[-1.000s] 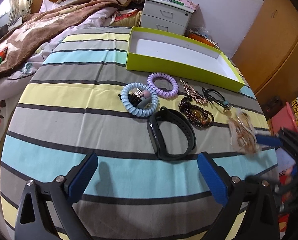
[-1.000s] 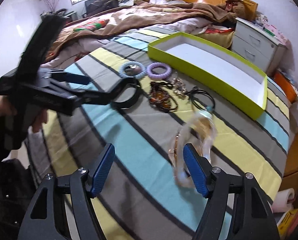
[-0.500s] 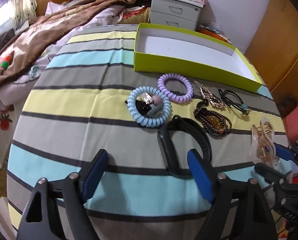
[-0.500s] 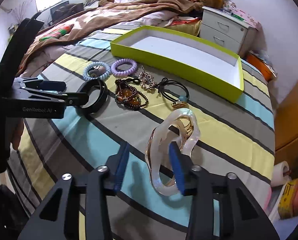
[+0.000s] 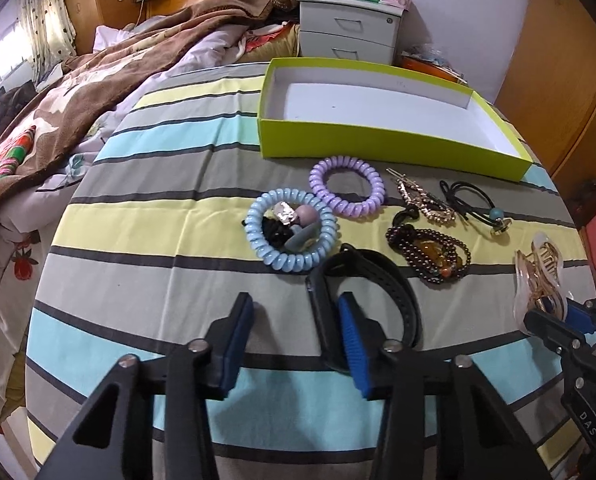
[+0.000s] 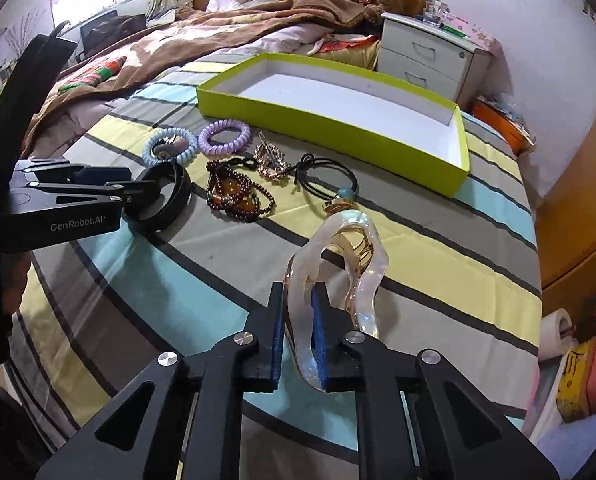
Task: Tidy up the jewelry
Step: 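Grasp the clear claw hair clip with the right tool while the left tool grasps the black watch band, then carry the clip and band into the green box and open both tools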
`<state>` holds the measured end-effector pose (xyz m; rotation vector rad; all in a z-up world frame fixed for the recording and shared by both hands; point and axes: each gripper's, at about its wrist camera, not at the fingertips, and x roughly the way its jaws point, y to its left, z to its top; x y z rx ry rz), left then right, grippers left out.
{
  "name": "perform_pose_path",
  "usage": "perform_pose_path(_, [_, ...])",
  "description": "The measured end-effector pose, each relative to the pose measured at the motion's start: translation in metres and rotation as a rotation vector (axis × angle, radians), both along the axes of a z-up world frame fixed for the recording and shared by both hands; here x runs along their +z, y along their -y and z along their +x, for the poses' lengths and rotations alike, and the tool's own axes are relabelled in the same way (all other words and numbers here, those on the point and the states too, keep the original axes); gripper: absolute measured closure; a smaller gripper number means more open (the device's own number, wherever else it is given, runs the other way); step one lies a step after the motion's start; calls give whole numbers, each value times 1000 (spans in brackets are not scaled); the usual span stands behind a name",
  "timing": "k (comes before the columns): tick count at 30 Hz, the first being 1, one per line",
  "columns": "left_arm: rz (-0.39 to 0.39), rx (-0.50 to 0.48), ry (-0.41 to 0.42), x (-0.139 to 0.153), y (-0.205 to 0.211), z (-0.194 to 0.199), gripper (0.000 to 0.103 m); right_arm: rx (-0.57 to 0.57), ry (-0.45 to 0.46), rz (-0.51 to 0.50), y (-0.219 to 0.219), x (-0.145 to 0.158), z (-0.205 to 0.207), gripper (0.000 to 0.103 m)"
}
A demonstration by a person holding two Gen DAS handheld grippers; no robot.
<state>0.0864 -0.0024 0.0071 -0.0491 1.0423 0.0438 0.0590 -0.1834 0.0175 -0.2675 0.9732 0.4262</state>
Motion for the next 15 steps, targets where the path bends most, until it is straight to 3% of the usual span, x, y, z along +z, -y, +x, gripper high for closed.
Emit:
perform_pose_path(4, [-41,-8,8,1,-2,0,81,-26,14,24,5,2,-1,90])
perform_pose_path(7, [-85,-31,18,1,-1,-1,85,-44,28,43,8,4,-2,90])
perform_pose_path(15, [-94,-30,54,5,-3,-5,89,-84,41,74,16,9,-3,91])
